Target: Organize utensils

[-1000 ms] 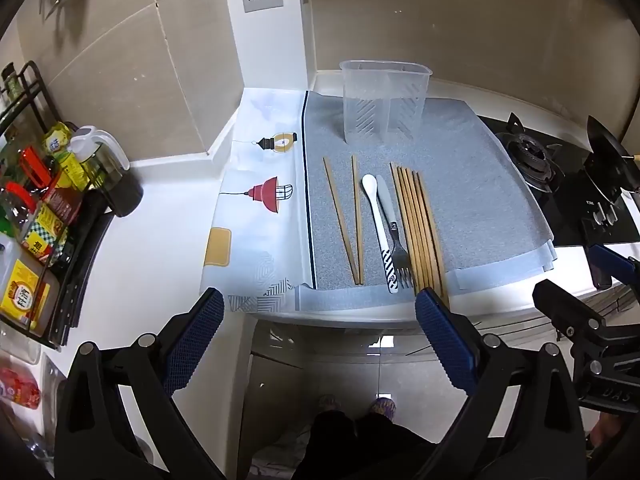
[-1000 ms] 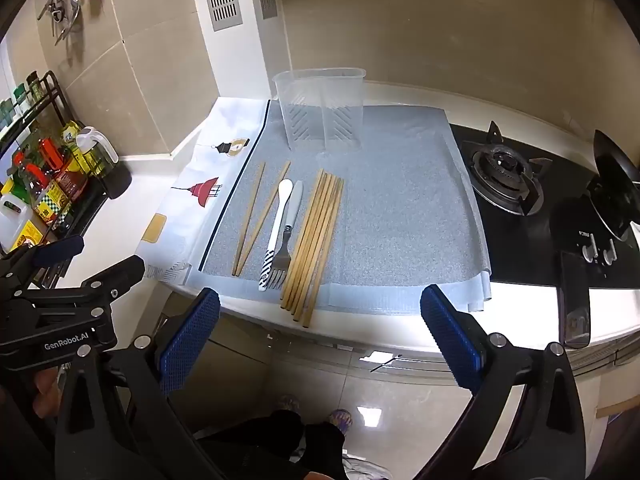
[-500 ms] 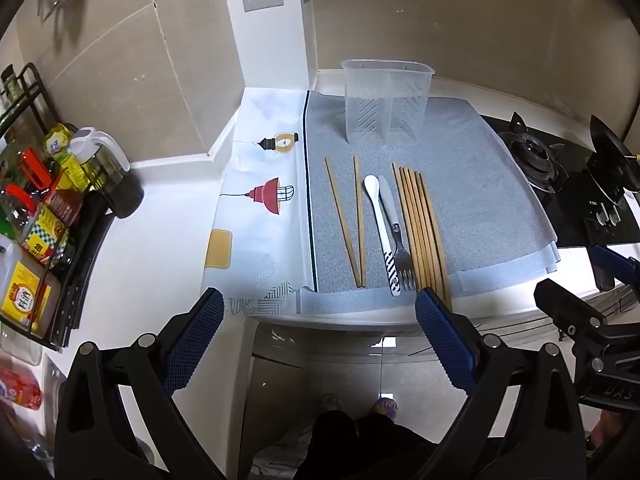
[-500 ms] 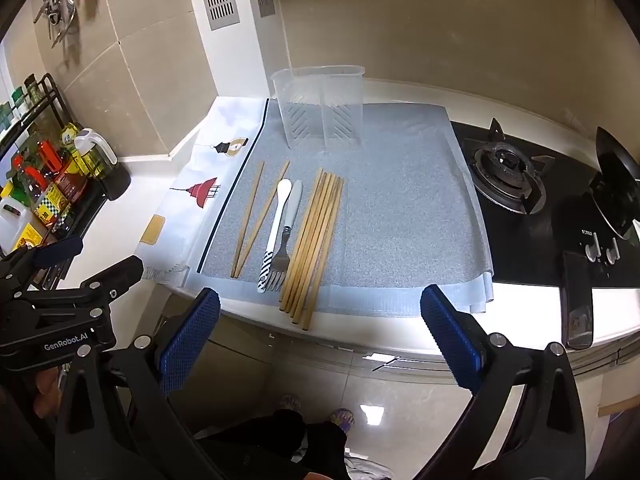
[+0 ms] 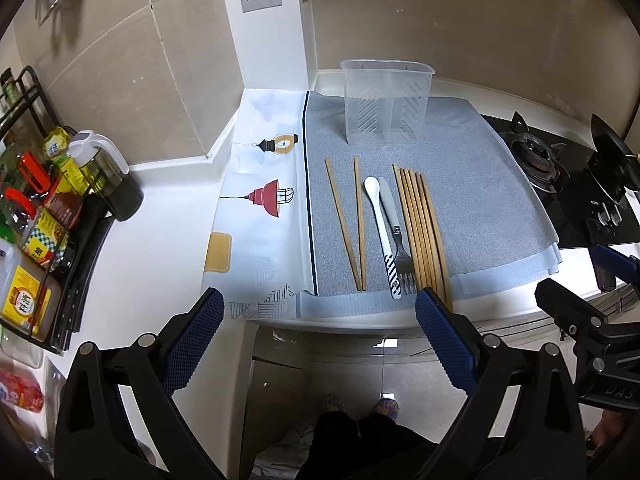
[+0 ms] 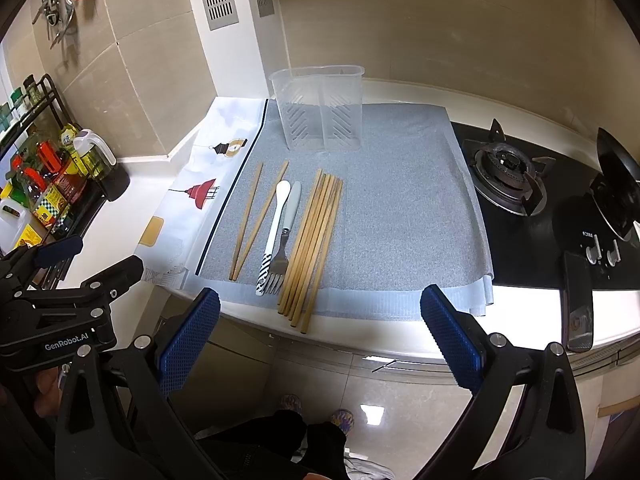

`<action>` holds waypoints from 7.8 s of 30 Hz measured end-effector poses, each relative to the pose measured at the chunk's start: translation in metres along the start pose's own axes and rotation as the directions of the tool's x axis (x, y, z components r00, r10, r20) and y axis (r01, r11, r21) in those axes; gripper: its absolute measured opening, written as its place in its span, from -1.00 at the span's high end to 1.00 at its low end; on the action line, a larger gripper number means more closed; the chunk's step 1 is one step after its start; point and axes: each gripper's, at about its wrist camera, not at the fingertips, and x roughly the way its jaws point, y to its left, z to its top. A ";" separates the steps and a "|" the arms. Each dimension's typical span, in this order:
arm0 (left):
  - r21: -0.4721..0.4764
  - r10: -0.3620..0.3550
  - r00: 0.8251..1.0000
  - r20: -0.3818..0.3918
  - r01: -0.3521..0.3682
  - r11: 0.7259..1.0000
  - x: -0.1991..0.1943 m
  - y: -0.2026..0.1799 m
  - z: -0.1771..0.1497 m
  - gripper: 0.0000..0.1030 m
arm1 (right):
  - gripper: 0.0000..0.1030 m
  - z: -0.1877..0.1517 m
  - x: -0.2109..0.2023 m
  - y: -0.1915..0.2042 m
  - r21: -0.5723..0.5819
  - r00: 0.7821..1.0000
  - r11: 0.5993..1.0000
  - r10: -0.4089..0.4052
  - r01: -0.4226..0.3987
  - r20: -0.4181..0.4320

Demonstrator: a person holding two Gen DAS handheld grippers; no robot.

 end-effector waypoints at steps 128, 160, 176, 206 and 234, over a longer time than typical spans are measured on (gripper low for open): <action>-0.073 -0.377 0.926 -0.024 0.375 0.924 0.129 0.034 0.207 0.88 | 0.89 0.155 0.149 -0.032 0.087 0.993 0.991 0.101 -0.096 -0.053; 0.110 -0.366 0.779 0.509 0.363 0.925 0.050 0.014 0.338 0.88 | 0.89 0.317 0.054 -0.010 -0.049 0.916 0.999 0.009 0.012 0.402; 0.131 -0.348 0.797 0.494 0.327 0.936 0.089 -0.002 0.340 0.88 | 0.89 0.303 0.090 -0.020 -0.003 0.942 1.000 0.009 -0.009 0.337; 0.055 -0.201 0.962 0.184 0.194 0.979 0.099 0.030 0.245 -0.73 | -0.35 0.205 0.054 -0.017 0.071 0.976 0.992 0.092 -0.107 0.196; 0.076 -0.121 0.986 -0.113 0.130 0.989 0.166 0.015 0.161 -0.73 | -0.34 0.123 0.137 0.004 0.091 0.985 0.994 0.076 -0.063 -0.152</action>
